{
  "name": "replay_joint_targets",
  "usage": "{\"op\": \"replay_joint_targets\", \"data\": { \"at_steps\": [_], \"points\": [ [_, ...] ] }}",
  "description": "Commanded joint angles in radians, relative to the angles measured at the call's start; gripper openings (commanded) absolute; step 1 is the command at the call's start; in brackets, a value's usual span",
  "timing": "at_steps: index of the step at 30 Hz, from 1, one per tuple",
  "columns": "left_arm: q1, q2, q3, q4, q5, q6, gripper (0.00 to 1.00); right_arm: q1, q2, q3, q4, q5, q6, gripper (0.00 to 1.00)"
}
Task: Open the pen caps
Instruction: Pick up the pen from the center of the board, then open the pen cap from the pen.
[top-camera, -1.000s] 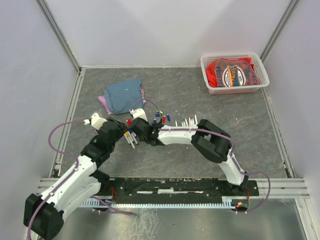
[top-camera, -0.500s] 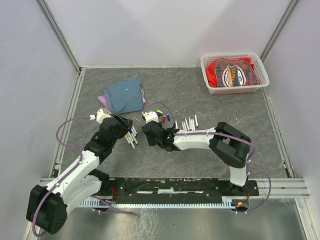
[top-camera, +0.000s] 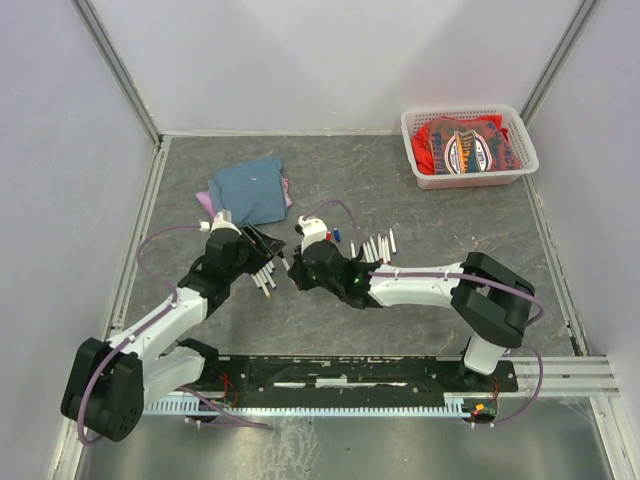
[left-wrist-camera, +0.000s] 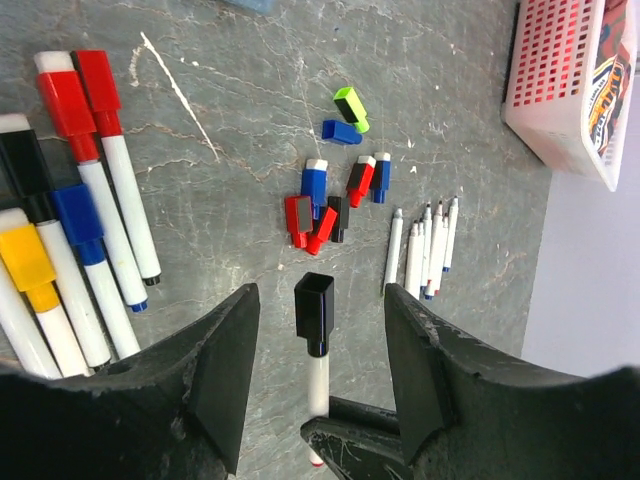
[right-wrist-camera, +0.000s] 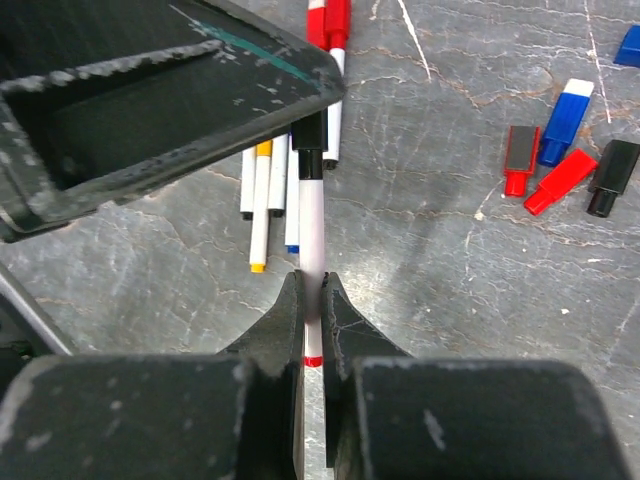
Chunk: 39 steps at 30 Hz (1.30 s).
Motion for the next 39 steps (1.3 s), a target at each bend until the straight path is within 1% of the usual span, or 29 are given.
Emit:
{"op": "replay_joint_targets", "data": {
  "at_steps": [1, 6, 12, 20, 24, 29, 39],
  "points": [
    [0.009, 0.018, 0.014, 0.076, 0.062, 0.025, 0.60, -0.001, -0.053, -0.018, 0.086, -0.037, 0.028, 0.01],
    [0.012, 0.023, 0.010, 0.083, 0.065, 0.022, 0.58, -0.002, -0.073, -0.045, 0.121, -0.059, 0.049, 0.01],
    [0.019, 0.018, 0.004, 0.098, 0.080, 0.013, 0.48, -0.001, -0.087, -0.053, 0.134, -0.081, 0.058, 0.01],
    [0.031, 0.026, 0.001, 0.112, 0.119, 0.015, 0.45, -0.003, -0.106, -0.070, 0.155, -0.093, 0.068, 0.01],
    [0.038, 0.025, -0.005, 0.129, 0.138, 0.009, 0.38, -0.007, -0.111, -0.077, 0.161, -0.104, 0.075, 0.01],
    [0.045, 0.027, -0.006, 0.145, 0.165, 0.011, 0.35, -0.022, -0.111, -0.087, 0.176, -0.129, 0.086, 0.01],
    [0.056, 0.034, -0.014, 0.174, 0.205, 0.020, 0.13, -0.044, -0.119, -0.105, 0.193, -0.150, 0.100, 0.01]
  ]
}}
